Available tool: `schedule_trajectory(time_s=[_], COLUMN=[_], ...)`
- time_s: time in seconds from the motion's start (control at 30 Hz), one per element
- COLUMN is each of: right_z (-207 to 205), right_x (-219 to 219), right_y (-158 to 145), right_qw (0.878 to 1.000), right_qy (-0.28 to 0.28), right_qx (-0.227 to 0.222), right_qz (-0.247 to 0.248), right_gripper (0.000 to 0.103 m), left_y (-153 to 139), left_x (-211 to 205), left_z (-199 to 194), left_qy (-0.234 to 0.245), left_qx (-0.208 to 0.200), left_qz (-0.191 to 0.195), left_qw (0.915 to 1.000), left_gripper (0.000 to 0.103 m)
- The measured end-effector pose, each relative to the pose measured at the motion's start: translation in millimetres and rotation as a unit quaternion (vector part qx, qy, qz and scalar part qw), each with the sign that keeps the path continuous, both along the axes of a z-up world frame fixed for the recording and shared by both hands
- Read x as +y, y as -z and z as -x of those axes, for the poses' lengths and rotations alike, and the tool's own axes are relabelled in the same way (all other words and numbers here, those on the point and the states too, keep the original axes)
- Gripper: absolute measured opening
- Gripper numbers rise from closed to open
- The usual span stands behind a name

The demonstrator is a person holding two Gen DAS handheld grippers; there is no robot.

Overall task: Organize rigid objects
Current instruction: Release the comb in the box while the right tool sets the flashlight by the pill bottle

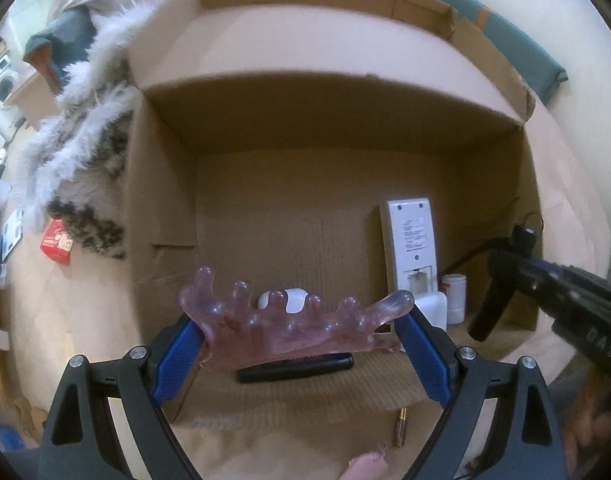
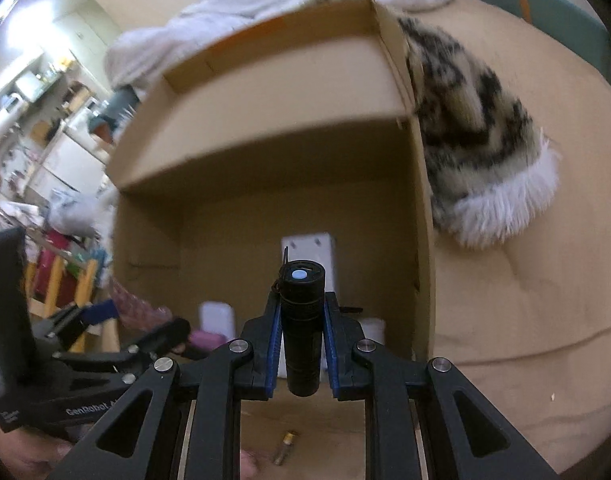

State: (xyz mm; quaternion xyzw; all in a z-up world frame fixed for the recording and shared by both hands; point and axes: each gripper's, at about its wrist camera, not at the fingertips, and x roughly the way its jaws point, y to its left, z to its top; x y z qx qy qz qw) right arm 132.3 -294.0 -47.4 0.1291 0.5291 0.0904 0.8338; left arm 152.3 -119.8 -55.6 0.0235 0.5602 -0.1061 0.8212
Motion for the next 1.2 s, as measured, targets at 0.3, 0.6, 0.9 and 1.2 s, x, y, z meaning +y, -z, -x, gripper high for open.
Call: schedule_trajectory(time_s=[0.3,0.6,0.9,1.2], right_z=[-11,-17,-20,-20], right_x=[2,18,6,0], right_y=[30,34,30,17], right_qw=[0.998,0.996,0.999,1.0], right_qy=[-0.002,-0.012,0.01,0.019], right_qx=[0.041,0.038,0.035,0.012], right_qz=[0.049,0.077,0.031,-0.004], right_gripper=[0.02,0.02,0.02,0.025], left_y=[24,30,32,25], left_x=[-4,-14,-5,14], left_z=[-4,-6,-11,-17], left_qy=[0.003,0.001,-0.013,-0.038], left_qx=[0.01,0.015,0.025,0.013], left_qz=[-0.022,-0.021,-0.009,0.015], left_qw=[0.9997,0.9997,0.9996,0.9991], left_gripper=[0.091,0.091,0.092,0.102])
